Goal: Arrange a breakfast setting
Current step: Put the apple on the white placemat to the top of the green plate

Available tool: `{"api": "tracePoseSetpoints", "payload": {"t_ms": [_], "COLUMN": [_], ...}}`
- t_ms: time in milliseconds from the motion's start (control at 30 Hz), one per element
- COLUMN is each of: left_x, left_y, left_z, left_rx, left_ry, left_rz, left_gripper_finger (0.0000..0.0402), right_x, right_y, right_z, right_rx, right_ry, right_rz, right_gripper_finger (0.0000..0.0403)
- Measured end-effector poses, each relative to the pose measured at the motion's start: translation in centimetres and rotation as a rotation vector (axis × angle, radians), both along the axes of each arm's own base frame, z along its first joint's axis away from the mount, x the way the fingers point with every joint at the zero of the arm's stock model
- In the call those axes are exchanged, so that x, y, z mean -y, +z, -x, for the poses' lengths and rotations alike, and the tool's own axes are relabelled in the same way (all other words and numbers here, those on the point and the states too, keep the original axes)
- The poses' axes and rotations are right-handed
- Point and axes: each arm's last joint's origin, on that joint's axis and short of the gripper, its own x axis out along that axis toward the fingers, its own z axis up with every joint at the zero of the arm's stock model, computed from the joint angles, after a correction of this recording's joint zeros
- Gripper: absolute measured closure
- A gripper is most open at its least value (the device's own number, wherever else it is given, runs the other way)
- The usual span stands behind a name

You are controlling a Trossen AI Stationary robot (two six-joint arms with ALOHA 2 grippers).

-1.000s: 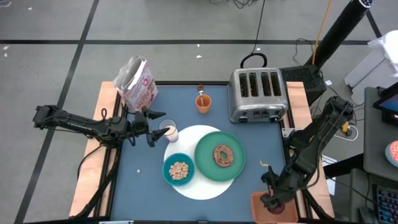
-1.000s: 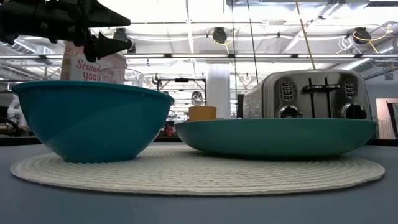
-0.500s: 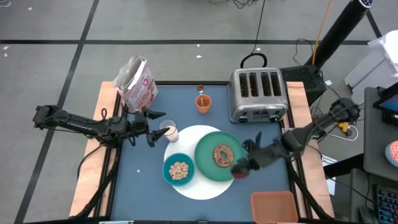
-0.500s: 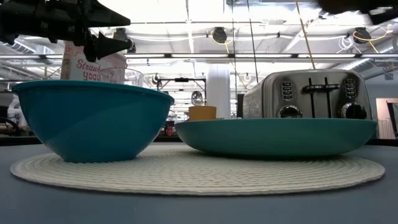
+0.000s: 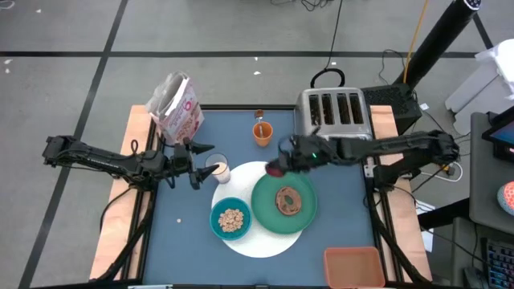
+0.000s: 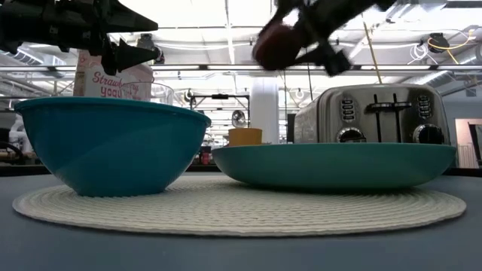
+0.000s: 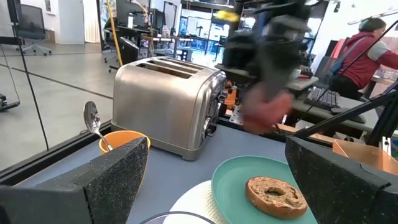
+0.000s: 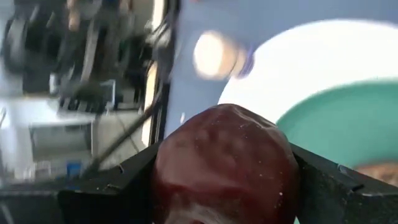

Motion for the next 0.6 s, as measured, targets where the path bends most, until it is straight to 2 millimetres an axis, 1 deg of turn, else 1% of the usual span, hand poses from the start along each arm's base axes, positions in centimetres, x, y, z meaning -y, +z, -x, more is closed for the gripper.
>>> {"api": "tracePoseSetpoints", "payload": {"t_ms": [133, 233, 333, 467, 600], "left_x": [0.0, 0.0, 0.0, 0.0, 0.0], "left_y": [0.0, 0.0, 0.0, 0.0, 0.0], "left_z": [0.0, 0.0, 0.0, 0.0, 0.0], "left_rx": [-0.003, -0.006, -0.006, -0.008, -0.007], "left_ry": [0.001, 0.001, 0.001, 0.001, 0.001], "left_rz": [-0.010, -0.020, -0.021, -0.022, -0.021], "left_gripper_finger": [0.0016, 0.0016, 0.0016, 0.0016, 0.0016], "right_x": [2.5, 3.8, 4.7, 5.3, 5.9], "right_y": [-1.3, -2.4, -3.3, -4.2, -4.4], "right_z": [-1.7, -2.9, -3.9, -4.3, -4.2], "right_rx": [0.039, 0.071, 0.097, 0.085, 0.076], "right_ry": [-0.031, -0.032, -0.025, -0.010, 0.000], "right_rz": [-0.030, -0.044, -0.052, -0.008, 0.049], "right_gripper_finger": [0.0126, 0.0126, 0.0126, 0.0126, 0.0126]}}
